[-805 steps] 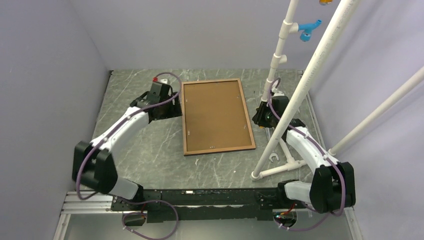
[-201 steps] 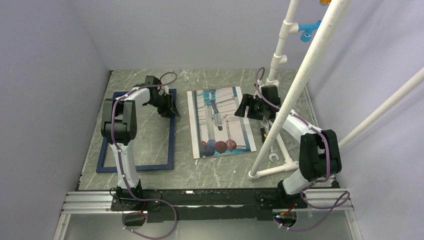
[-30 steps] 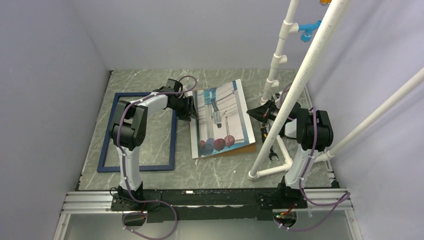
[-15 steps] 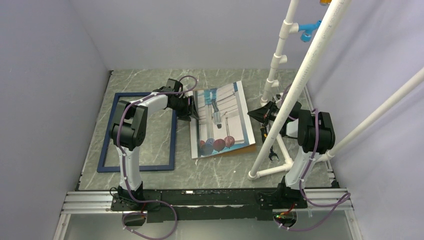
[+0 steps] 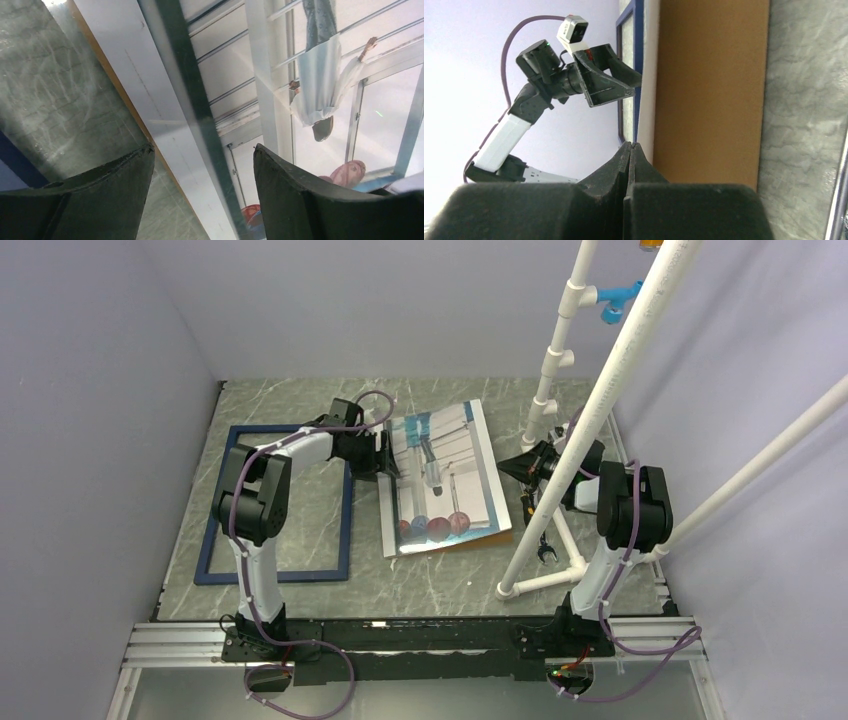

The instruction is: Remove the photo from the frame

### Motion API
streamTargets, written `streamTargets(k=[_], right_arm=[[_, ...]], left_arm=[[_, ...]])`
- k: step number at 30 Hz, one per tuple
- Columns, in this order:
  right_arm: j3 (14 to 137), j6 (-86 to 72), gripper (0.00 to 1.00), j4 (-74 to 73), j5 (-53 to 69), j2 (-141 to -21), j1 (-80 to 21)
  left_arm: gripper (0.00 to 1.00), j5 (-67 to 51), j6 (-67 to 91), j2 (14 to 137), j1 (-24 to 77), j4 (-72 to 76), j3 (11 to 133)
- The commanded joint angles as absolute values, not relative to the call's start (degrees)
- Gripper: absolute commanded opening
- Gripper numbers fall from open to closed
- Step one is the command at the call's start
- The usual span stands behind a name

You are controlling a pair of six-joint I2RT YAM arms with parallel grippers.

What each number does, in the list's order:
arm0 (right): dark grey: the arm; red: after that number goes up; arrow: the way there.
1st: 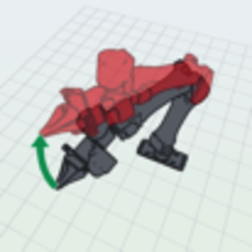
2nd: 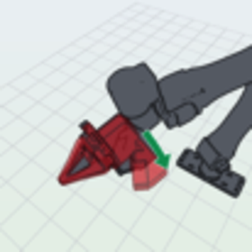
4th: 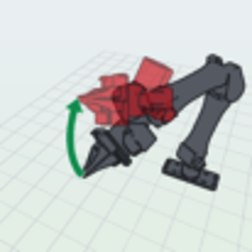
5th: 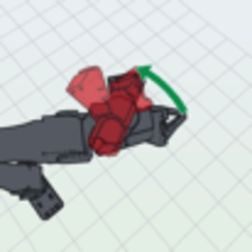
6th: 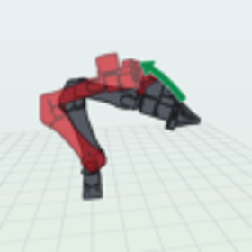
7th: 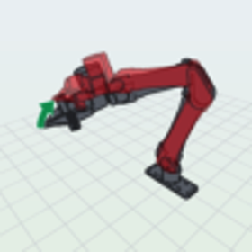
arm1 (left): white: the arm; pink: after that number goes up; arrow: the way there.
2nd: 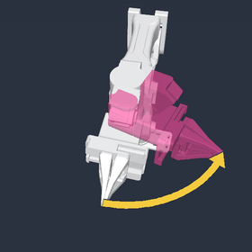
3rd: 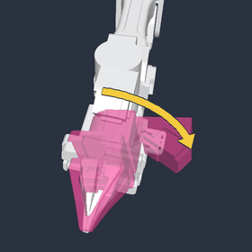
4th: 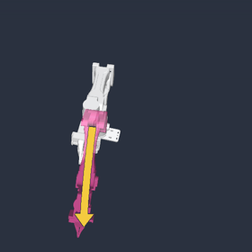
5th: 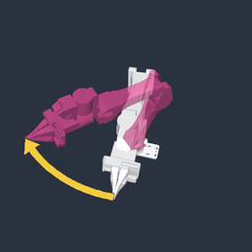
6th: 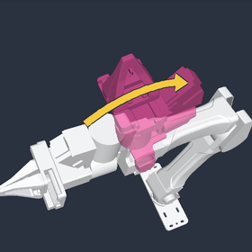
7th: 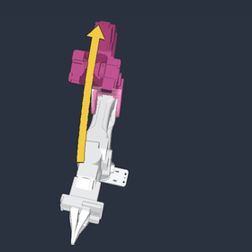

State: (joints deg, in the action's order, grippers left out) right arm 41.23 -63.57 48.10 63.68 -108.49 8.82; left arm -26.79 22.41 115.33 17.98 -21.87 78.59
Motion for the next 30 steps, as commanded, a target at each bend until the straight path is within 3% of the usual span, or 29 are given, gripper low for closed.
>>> streamTargets(k=[1, 8, 14, 18, 23, 29, 30], right_arm=[[45.3, -53.8, 0.00, 36.9, 61.5, -105.2, 8.3], [45.6, -54.0, 0.00, 36.8, 63.4, -107.7, 7.5], [48.8, -42.3, 0.00, 20.7, 59.7, -107.0, 6.8], [48.2, -48.6, 0.00, 28.8, 62.4, -108.0, 6.9], [49.1, -43.5, 0.00, 23.5, 60.3, -105.7, 6.8], [46.3, -51.3, 0.00, 36.1, 64.2, -103.4, 4.6], [46.3, -50.8, 0.05, 35.1, 64.0, -102.9, 4.5]], left_arm=[[0.76, -23.0, 20.6, 115.5, 18.0, -22.5, 76.7], [0.78, -19.2, 23.2, 109.4, 22.9, -20.7, 73.8], [0.79, -17.2, 23.1, 111.3, 22.9, -22.5, 74.3], [0.77, -19.5, 23.1, 117.7, 21.9, -25.6, 77.1], [0.75, -14.6, 22.1, 118.4, 21.6, -27.0, 76.5], [0.73, -14.0, 21.6, 119.5, 21.3, -27.7, 76.9], [0.73, -14.0, 21.6, 119.5, 21.4, -27.7, 76.9]])
